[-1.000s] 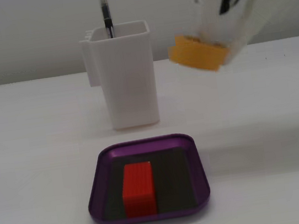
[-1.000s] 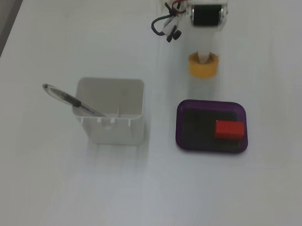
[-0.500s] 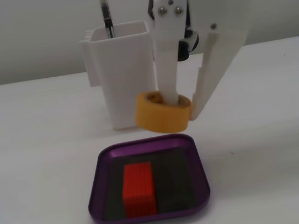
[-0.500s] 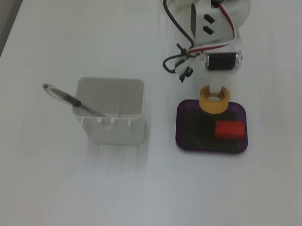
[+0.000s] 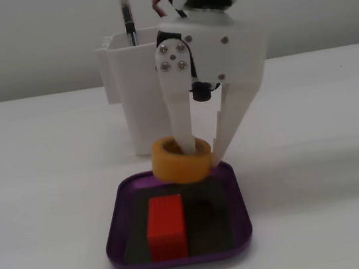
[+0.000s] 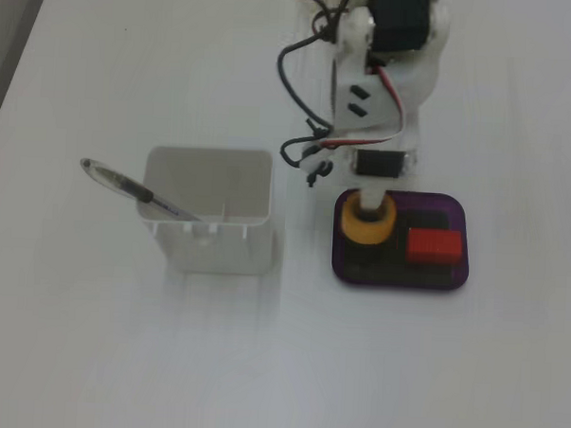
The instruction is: Grab up the yellow tape and put it in the box.
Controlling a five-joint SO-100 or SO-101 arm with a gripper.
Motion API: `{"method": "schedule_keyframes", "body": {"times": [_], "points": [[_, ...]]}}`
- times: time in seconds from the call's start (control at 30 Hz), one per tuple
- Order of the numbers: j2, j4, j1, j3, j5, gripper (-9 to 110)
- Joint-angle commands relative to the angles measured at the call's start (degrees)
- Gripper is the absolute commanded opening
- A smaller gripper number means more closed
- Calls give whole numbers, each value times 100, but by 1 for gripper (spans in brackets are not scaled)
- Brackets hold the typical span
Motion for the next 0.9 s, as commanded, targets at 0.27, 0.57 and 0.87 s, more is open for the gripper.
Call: {"method": "schedule_keyframes", "body": {"times": [0.27,0.57,0.87], "points": [[70,-53,-62,-246,-18,-1],[62,-70,-62,-185,-18,0],[53,-26,-44,-185,-18,4]]}}
